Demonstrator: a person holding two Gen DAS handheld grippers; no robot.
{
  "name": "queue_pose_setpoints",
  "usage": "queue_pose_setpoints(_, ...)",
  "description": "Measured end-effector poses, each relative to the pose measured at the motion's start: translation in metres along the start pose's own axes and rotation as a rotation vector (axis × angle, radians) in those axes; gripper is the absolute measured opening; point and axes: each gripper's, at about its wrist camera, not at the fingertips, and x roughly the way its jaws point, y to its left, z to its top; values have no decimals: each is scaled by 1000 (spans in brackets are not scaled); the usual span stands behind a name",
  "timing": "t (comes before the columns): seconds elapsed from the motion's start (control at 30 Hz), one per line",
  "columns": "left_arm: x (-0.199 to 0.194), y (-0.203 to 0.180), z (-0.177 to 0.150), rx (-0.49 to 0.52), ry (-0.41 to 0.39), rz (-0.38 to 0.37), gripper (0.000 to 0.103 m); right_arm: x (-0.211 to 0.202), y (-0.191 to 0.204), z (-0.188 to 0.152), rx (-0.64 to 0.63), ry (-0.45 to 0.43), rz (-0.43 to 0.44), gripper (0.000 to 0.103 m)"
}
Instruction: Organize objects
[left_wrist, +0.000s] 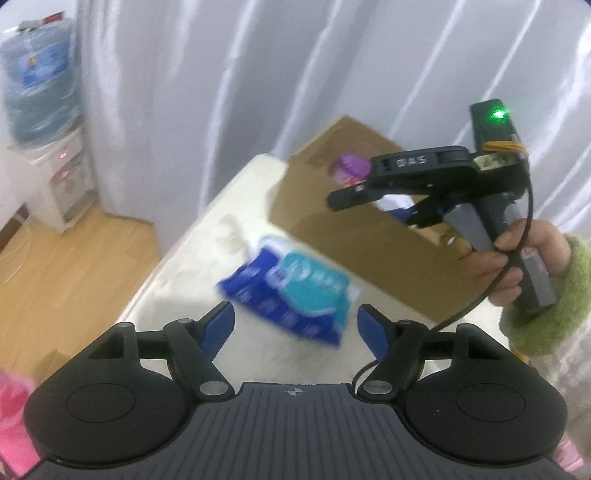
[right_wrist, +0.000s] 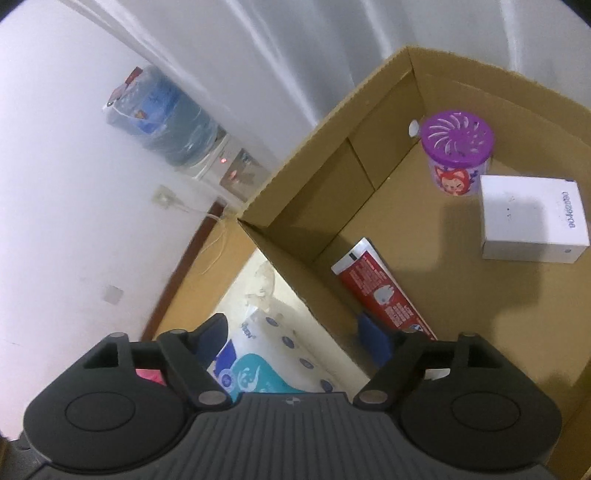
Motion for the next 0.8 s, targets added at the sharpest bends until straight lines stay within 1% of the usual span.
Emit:
queue_pose_setpoints(0.17,-11,16,-10,-20,2,20,74,-2,-6,-23,86,-2,48,83)
queue_pose_setpoints(0.27,-17,17,-10,-18,-9,19,74,-1,-10,-37,130,-22,43,83)
queue_pose_setpoints(0.37,-17,13,-8,-1,-20,6,74,-1,-14,-47,168,-39,58,83)
queue_pose_setpoints(0.6,-16,7,-6,23,-23,-5,74,-4,-23,-60,254,-92,105,83)
queue_pose_setpoints(0.73,-12,4,-6,33,-20,-1,74,-3,-24,-62,252,-118,124,82)
queue_pose_setpoints(0.8,-11,1,-6,42,-20,4,74,-6,-25,-60,260,-132,118,82)
